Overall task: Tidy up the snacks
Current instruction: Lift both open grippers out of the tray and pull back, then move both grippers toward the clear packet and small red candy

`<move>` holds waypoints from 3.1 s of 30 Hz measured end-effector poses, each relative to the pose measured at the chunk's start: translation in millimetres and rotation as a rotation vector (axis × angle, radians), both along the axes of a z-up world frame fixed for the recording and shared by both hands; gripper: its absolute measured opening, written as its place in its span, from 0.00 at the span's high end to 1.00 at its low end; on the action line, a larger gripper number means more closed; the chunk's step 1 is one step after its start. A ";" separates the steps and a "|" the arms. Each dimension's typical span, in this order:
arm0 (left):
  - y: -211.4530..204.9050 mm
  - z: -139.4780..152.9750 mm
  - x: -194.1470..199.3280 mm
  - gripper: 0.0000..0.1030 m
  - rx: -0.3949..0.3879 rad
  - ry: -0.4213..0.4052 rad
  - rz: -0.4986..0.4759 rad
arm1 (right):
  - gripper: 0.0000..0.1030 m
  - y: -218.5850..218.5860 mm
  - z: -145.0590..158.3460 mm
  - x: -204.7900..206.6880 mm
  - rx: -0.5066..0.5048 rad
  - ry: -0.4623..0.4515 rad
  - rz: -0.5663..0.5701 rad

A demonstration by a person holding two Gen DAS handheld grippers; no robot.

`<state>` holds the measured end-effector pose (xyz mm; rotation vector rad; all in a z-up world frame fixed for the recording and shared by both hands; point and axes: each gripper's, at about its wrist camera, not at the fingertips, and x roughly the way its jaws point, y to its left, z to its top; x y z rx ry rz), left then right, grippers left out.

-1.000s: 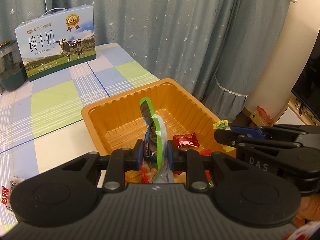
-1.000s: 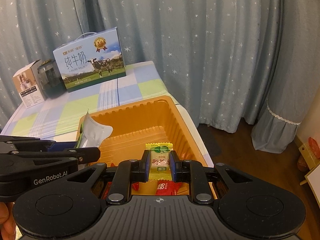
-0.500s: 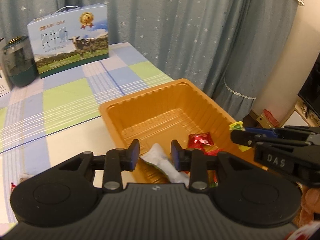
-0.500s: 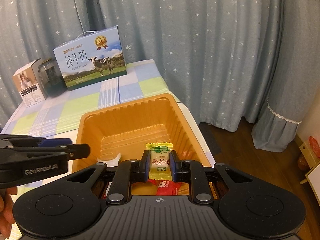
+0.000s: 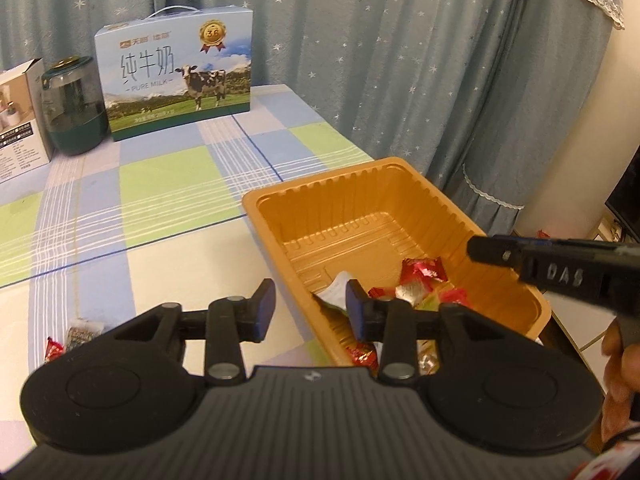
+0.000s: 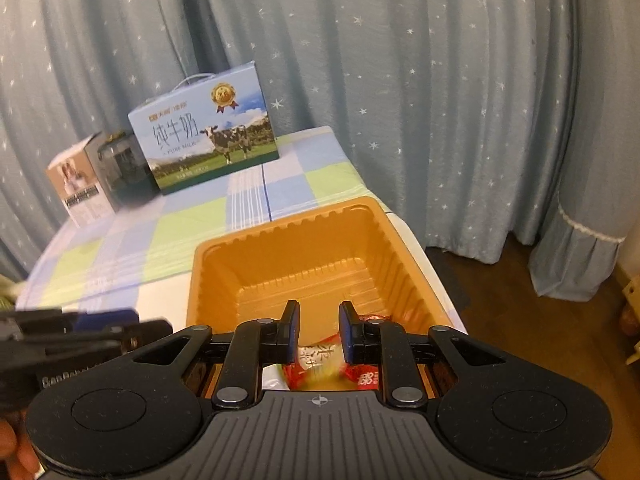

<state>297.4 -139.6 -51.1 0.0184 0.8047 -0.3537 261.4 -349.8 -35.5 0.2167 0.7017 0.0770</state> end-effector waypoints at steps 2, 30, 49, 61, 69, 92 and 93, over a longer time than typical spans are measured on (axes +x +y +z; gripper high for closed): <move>4.3 -0.2 -3.8 0.62 0.000 0.001 0.009 | 0.71 -2.5 2.8 -2.6 0.003 -0.007 -0.017; 76.2 48.3 -127.7 0.25 -0.018 -0.059 0.140 | 0.41 40.9 46.6 -112.3 0.035 -0.021 -0.010; 160.0 47.8 -184.9 0.11 -0.002 -0.049 0.309 | 0.36 100.9 43.6 -139.4 0.033 -0.006 0.106; 189.5 45.2 -187.1 0.11 -0.012 -0.041 0.367 | 0.35 129.2 40.1 -137.9 0.027 0.001 0.156; 214.2 36.2 -175.8 0.11 0.002 -0.028 0.408 | 0.35 153.5 31.8 -123.0 0.028 0.015 0.191; 287.6 -40.5 -62.3 0.11 0.062 0.012 0.424 | 0.35 263.1 -44.6 -12.9 0.041 0.100 0.279; 290.0 -44.4 -58.5 0.11 0.060 0.013 0.426 | 0.35 268.0 -48.4 -8.2 0.038 0.102 0.282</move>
